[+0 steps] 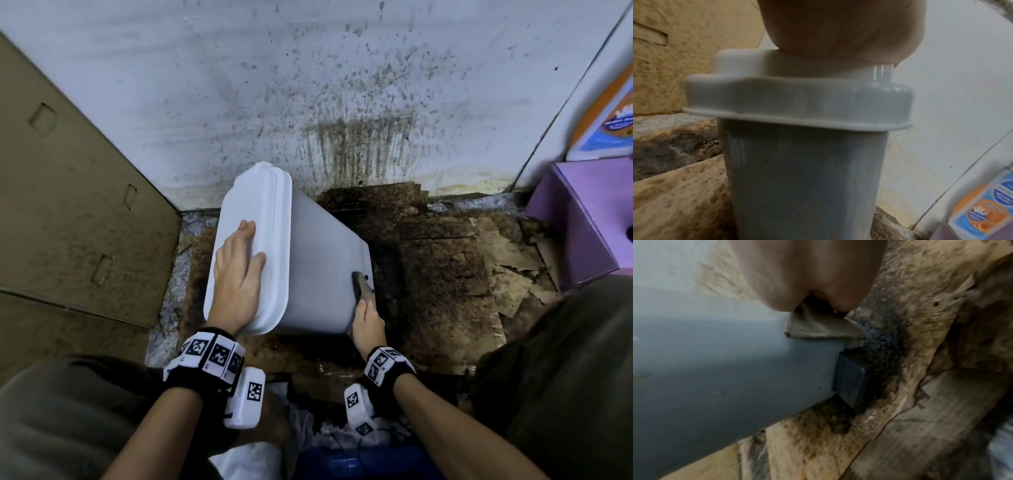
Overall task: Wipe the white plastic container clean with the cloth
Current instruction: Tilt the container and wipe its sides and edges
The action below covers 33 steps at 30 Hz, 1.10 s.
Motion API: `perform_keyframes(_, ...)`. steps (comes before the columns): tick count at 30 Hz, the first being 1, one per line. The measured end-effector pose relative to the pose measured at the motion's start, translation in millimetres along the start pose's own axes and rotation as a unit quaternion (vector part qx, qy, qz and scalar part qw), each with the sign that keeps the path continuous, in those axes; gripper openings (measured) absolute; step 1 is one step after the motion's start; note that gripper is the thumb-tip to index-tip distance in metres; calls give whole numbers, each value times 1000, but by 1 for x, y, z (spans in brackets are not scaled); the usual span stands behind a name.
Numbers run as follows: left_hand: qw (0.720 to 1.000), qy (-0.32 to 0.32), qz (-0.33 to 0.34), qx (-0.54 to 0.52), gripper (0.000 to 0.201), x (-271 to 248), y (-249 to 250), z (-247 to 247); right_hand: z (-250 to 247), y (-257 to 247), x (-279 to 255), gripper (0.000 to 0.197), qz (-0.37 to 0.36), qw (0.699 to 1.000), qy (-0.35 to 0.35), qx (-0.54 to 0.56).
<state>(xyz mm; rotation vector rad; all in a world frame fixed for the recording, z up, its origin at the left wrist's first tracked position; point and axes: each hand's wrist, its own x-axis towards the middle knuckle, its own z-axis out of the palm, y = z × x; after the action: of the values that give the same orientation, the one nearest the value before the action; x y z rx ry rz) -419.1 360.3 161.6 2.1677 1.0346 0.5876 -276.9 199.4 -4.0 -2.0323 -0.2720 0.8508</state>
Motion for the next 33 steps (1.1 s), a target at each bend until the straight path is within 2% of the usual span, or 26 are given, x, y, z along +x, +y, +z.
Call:
perform_keyframes(3, 1000, -1, -16, -14, 56, 0, -2, -2, 8, -11, -10, 53, -14, 1000, 12, -4)
perform_keyframes(11, 1000, 0, -15, -5, 58, -1, 6, 0, 23, -66, -42, 51, -54, 997, 40, 38)
perform_keyframes(18, 1000, -8, -14, 17, 58, -1, 15, 4, 26, -120, -85, 53, -141, 985, -3, 100)
perform_keyframes(21, 1000, -8, -8, 23, 59, -1, 18, 5, 16, -137, -90, 50, -140, 979, -16, 150)
perform_keyframes(23, 1000, -12, -7, 24, 59, -2, 22, 8, 1, -147, -87, 41, -111, 973, -21, 202)
perform_keyframes(25, 1000, -17, -5, 24, 59, -3, 25, 10, -13, -155, -83, 40, -96, 965, -27, 241)
perform_keyframes(33, 999, -32, 15, 29, 67, -5, 43, 23, -43, -176, -83, 38, -142, 961, -59, 230)
